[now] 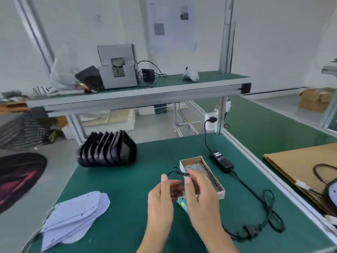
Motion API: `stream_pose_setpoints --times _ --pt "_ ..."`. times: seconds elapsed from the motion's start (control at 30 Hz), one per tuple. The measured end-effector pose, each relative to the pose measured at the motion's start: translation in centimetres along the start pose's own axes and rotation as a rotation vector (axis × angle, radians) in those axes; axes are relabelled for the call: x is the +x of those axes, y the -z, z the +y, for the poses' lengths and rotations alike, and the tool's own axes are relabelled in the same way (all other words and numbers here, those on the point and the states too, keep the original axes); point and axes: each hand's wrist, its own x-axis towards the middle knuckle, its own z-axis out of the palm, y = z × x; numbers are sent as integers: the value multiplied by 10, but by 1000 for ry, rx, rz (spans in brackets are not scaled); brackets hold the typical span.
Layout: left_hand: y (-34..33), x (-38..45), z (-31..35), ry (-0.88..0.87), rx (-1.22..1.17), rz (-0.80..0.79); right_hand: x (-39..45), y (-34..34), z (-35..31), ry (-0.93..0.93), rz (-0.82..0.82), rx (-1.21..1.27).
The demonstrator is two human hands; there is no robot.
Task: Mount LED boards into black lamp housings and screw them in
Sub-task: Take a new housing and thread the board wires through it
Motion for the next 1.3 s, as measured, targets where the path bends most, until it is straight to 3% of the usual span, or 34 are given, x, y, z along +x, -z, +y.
stream_pose_setpoints --times 0.17,0.3,0.37,0.93,1.13,1.3 --pt "90 12 -23 49 198 252 6 -84 3 -66 -403 -115" --pt "125 24 -46 124 310 234 19 -137 12 -185 -639 -201" --pt "130 25 -59 133 347 198 25 -158 17 -198 -676 -272" --pt "137 35 -94 34 313 280 119 -279 10 -55 -489 -345" --pt "136 36 -94 25 288 301 118 -259 12 9 -331 -324" --pt "136 32 -89 43 273 286 88 -199 6 71 -299 -356"
